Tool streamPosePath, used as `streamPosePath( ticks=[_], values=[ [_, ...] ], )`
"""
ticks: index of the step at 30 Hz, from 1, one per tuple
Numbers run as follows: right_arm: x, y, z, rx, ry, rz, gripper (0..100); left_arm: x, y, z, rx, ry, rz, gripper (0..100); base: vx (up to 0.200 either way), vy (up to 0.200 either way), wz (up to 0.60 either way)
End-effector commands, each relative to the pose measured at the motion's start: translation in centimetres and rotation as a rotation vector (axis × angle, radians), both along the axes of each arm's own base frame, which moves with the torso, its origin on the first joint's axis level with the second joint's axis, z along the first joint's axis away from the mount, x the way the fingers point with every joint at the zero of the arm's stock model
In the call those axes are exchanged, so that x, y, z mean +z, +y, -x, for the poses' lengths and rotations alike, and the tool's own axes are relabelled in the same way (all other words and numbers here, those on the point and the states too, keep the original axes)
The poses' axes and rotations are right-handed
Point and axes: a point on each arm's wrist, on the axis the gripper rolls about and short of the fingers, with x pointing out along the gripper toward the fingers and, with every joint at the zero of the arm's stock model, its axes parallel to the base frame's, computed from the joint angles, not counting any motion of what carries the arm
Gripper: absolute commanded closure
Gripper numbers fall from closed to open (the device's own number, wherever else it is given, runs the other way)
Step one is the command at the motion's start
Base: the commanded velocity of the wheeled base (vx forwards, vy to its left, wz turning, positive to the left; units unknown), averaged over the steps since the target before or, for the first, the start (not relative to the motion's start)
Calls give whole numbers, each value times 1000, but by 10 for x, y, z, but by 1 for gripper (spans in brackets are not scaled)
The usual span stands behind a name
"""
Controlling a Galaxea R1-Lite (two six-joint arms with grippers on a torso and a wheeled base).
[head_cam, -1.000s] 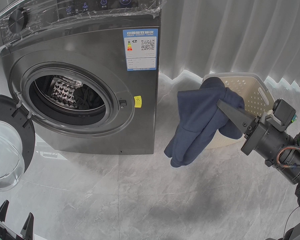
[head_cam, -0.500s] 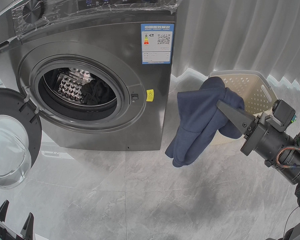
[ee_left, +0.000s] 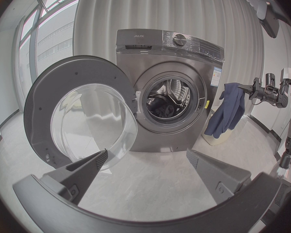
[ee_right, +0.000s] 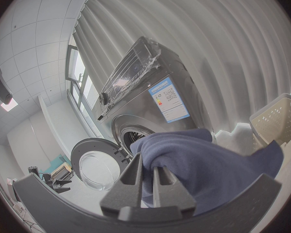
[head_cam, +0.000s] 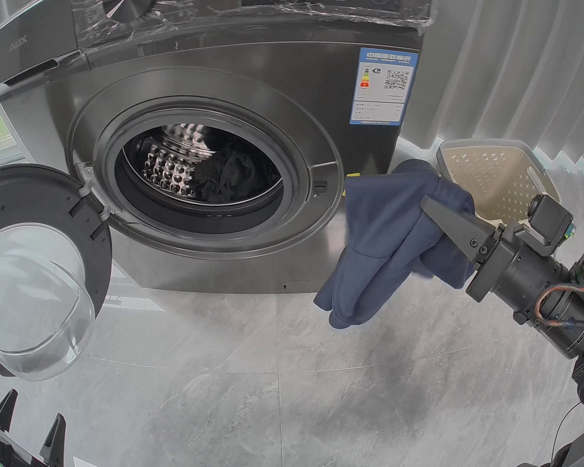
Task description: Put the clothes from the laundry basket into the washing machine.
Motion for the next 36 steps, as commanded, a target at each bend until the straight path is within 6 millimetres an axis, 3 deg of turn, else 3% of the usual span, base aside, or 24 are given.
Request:
streamPosePath(
  ticks=[1, 7, 13, 36],
  values=[
    [0, 0, 0, 1, 1, 1, 100, -5, 0, 0, 0, 6, 0, 0, 0, 0, 0],
    [-1, 0, 0, 1, 2, 2, 100, -5, 0, 0, 0, 6, 0, 0, -200, 0, 0],
    [-1, 0, 0, 0, 4, 3, 100, -5, 0, 0, 0, 6, 0, 0, 0, 0, 0],
    [0, -1, 0, -5, 2, 0, 100, -5, 0, 0, 0, 6, 3, 0, 0, 200, 0]
  ],
)
